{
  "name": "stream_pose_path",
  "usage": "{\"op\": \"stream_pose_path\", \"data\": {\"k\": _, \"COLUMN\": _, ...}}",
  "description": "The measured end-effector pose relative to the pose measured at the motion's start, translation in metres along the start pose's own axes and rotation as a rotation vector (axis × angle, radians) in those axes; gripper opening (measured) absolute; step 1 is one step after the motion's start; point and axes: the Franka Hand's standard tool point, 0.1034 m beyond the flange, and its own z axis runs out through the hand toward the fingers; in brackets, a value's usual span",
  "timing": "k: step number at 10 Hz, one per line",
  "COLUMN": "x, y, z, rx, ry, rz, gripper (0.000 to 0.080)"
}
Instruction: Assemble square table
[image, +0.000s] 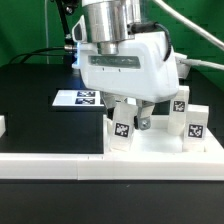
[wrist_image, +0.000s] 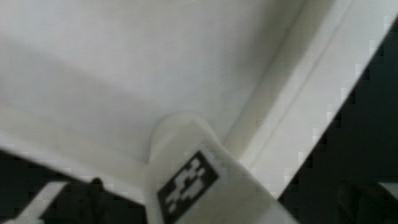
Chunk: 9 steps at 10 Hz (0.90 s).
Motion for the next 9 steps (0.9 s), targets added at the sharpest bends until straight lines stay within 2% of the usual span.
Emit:
{"op": "stream_pose_path", "data": {"k": 1, "x": 0.0037, "y": 0.0008, "z": -0.0009, "rx": -0.024, "ry": 0.001, "rz": -0.270, "gripper": 0.0649}}
{"op": "stream_pose_path", "data": {"k": 2, "x": 0.0038, "y": -0.0010, "z": -0.0003, "rx": -0.036, "ry": -0.021, "rz": -0.409, "gripper": 0.0649}}
{"op": "stream_pose_path", "data": {"k": 3, "x": 0.0046, "y": -0.0014, "z": -0.0001, "rx": -0.034, "ry": -0.016, "rz": -0.377, "gripper": 0.0649}}
{"op": "stream_pose_path", "data": {"k": 5, "x": 0.0046, "y": -0.0009, "z": 0.0004, "rx": -0.035, "ry": -0.016, "rz": -0.352, "gripper": 0.0388}}
{"op": "stream_pose_path", "data": {"k": 6, "x": 0.0055, "y": 0.0027, "z": 0.0014, "rx": -0.042, "ry": -0.017, "rz": -0.277, "gripper": 0.0295}}
{"op": "stream_pose_path", "data": {"k": 9, "x": 0.0058, "y": 0.0033, "z": 0.0017, "rx": -0.041, "ry": -0.014, "rz": -0.063, "gripper": 0.0295}}
